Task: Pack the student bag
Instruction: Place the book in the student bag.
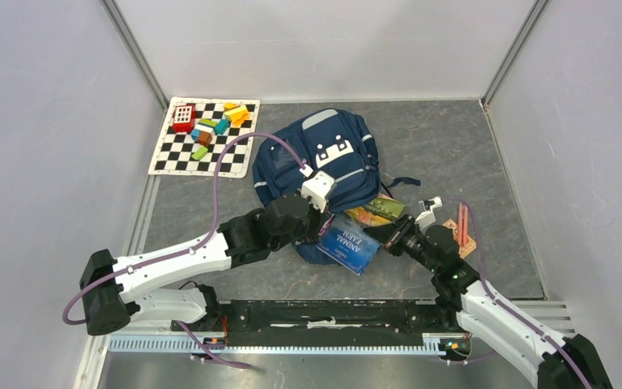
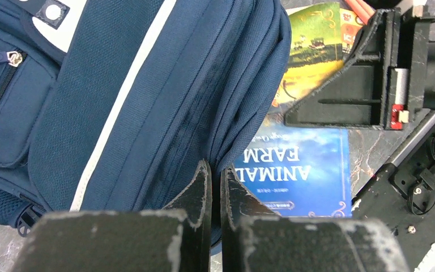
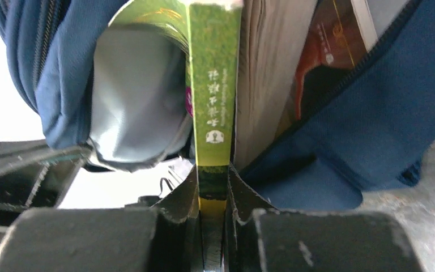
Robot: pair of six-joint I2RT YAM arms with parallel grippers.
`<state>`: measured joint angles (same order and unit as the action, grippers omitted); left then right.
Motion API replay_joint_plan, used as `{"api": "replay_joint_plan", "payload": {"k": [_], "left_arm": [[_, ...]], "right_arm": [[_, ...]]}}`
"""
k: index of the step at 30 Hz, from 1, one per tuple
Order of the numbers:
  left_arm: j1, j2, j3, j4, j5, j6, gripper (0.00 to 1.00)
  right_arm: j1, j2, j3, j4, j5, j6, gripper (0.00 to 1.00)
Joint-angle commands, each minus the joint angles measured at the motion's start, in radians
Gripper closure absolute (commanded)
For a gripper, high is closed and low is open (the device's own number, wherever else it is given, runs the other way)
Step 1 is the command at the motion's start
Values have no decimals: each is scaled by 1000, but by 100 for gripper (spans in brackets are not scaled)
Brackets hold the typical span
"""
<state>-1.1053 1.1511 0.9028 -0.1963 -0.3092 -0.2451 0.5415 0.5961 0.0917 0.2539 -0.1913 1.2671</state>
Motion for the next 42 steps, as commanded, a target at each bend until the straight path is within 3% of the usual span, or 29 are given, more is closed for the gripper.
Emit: {"api": "replay_joint_plan", "payload": {"k": [1,9,14,24,34,42], "left_arm": [[-5,-41,6,134,38,-23,98],[-3,-29,-7,164,37,-45,98],[1,-6,23,191,-22,-73,98],[45,7,58,305,-45,-119,98],[106,-48,-28,403,-4,-204,98],[114,-69,-57,365,65,-205,98]], "right_arm": [[-5,90,47,354,179,88,100],[0,317,107,478,243,54,100],[79,406,71,546,271,106,100],[294,363,-54,415,463,257,100],[335,358,-87,402,464,327,100],[335,470,-30,562,623,177,100]]}}
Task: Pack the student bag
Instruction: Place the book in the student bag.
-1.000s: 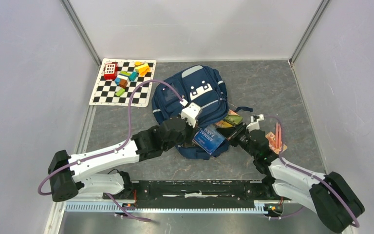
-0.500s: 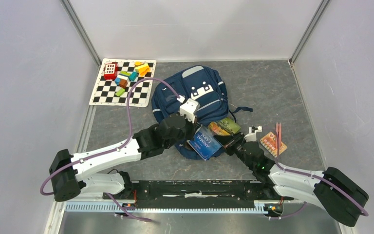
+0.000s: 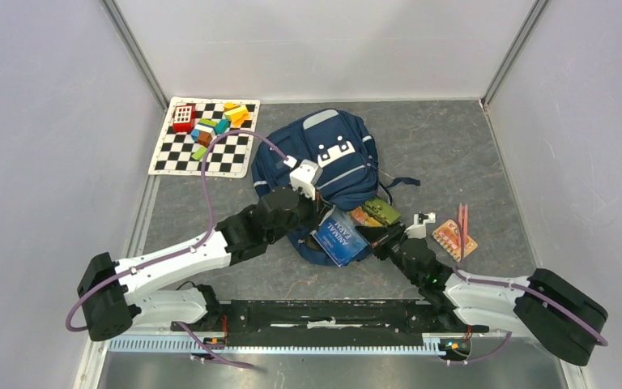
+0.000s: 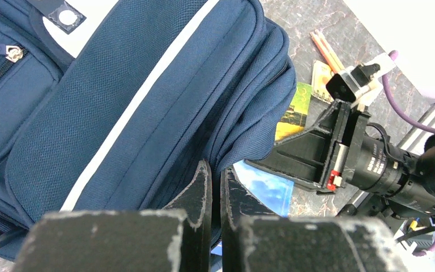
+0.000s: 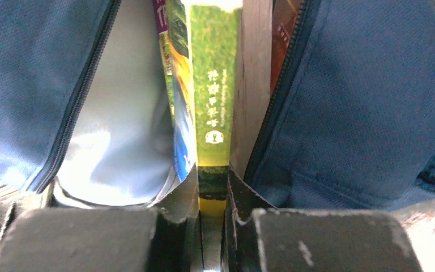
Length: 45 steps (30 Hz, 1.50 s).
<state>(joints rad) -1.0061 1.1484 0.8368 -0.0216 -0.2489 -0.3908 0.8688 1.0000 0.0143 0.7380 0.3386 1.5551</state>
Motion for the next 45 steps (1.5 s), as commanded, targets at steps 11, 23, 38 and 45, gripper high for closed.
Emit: {"api": "replay_joint_plan", "payload": {"k": [11,23,38,45], "left_arm": [[24,-134,4,35,13,-12,98],[28,-123,-55,-12,-33,-99,98],[50,-91,-67,-74,-79,-140,98],[55,-85,-74,-92,-70,-117,98]], "right_arm": [[-39,447,354,205,17,-420,100],[-37,576,341,345,-51,-543,65],[-36,211,129,70,-4,-665,24],[-41,140,131,-27,38,-762,31]]}}
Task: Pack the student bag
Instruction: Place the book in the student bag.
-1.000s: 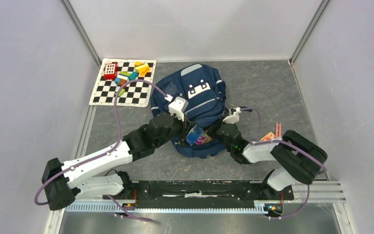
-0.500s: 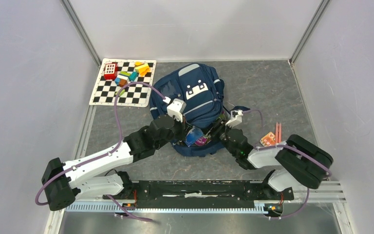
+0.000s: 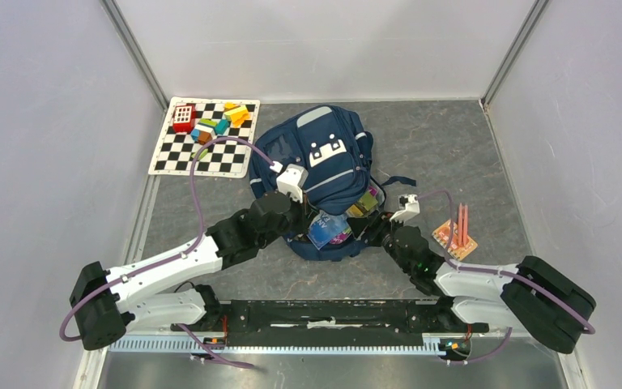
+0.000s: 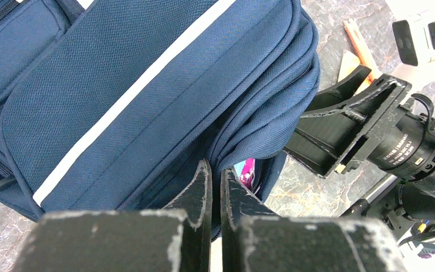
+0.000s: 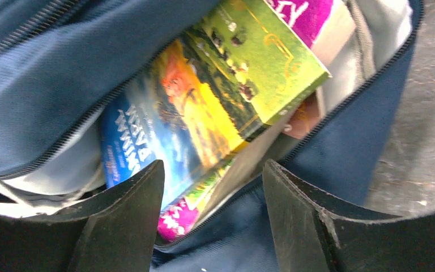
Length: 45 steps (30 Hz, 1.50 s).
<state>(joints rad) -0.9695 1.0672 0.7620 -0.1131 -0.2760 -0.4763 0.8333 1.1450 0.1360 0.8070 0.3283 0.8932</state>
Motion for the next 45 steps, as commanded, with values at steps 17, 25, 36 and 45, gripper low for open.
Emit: {"api": "replay_joint_plan", "payload": {"k": [17,25,36,45], "left_arm": [[22,33,-34,7,29,-21,98],[23,50,-48,-7,-9,-28,96],[22,-60,-131,-70,-85,-52,21],[22,-312,-283,-176,-129,-198,0]], "right_arm": [[-57,373,319,-21,-231,-194,55],[-58,376,340,-57,-239,-267,50],[-75,36,168,-412,-96,-318,26],[-83,-278,204,-742,33,-414,4]]}}
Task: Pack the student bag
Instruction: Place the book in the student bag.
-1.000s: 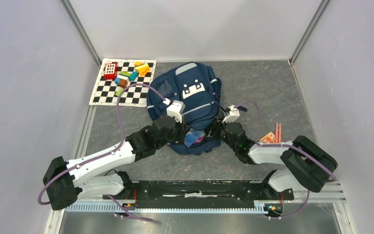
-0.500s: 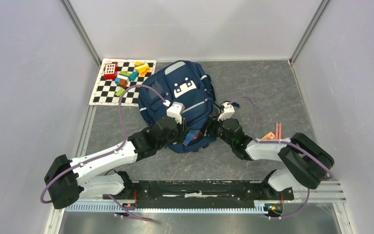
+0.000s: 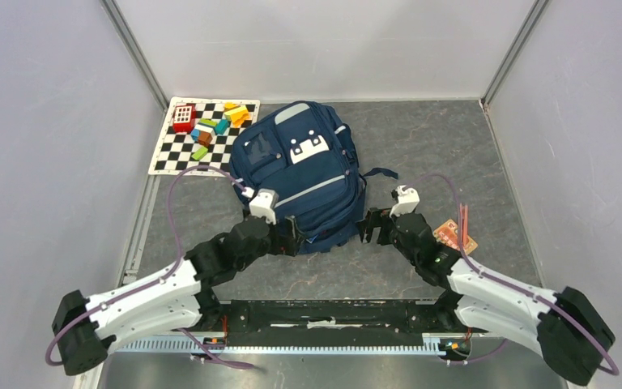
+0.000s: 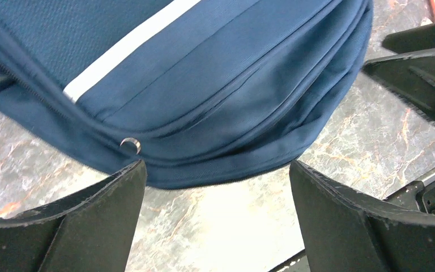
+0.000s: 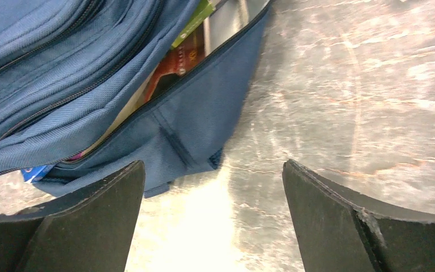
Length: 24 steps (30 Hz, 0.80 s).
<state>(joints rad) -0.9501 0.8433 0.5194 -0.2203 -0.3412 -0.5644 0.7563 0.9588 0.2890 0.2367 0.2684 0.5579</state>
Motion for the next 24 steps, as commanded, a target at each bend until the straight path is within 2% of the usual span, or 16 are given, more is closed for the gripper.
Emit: {"api": "replay_joint_plan", "payload": {"k": [1,8,14,18,24], "left_arm": [[2,-113,-53,-97,-74,-125,0],[2,-238,-139,-257,-186,-273,0],[11,-173,-216,-101,-148,-242,0],[14,-132,-248,15,-119,-165,1],[36,-102,-318,215,-82,-53,22]], "right_arm": [[-7,-116,67,-200,101,-94,2],[-6,-171,174,-283,41,-124,2],[-6,-177,199,-248,-33,-92,2],[-6,-172,191,-214,-57,-78,2],[-6,-160,172,-185,-75,-67,2]]}}
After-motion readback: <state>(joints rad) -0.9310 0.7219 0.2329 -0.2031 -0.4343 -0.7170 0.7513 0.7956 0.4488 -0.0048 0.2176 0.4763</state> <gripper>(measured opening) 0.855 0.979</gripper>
